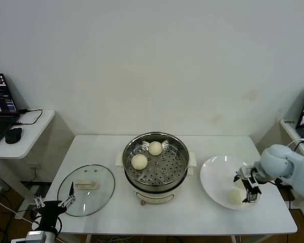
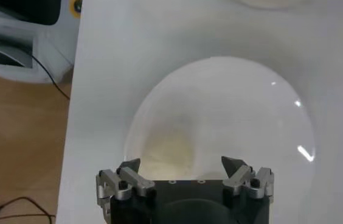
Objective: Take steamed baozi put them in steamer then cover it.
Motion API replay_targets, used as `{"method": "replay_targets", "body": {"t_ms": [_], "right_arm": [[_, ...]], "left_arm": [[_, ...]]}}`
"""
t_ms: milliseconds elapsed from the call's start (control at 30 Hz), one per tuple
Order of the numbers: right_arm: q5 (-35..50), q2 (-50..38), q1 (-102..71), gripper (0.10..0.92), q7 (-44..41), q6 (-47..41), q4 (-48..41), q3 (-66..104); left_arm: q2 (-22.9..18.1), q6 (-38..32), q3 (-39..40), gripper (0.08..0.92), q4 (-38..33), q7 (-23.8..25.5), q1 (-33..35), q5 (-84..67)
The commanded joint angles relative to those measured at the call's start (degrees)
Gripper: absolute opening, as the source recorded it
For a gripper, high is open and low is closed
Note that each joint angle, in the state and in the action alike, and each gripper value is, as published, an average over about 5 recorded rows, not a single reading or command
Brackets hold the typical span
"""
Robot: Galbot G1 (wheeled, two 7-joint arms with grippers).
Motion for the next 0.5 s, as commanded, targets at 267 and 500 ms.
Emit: {"method": "replay_targets", "body": {"t_ms": [267, 500], "right_arm": [[-2.23, 3.43, -8.74, 0.821, 1.49, 0.11, -6.68, 6.55], [-2.19, 4.35, -9.55, 0.781, 1.45, -0.68, -7.15, 7.48]], "left_arm": [[-0.11, -0.14, 0.03, 0.823, 0.68, 0.03, -0.21, 0.19], [-0.16, -0.14, 0.01, 0.823, 0.69, 0.02, -0.29, 0.22]]}}
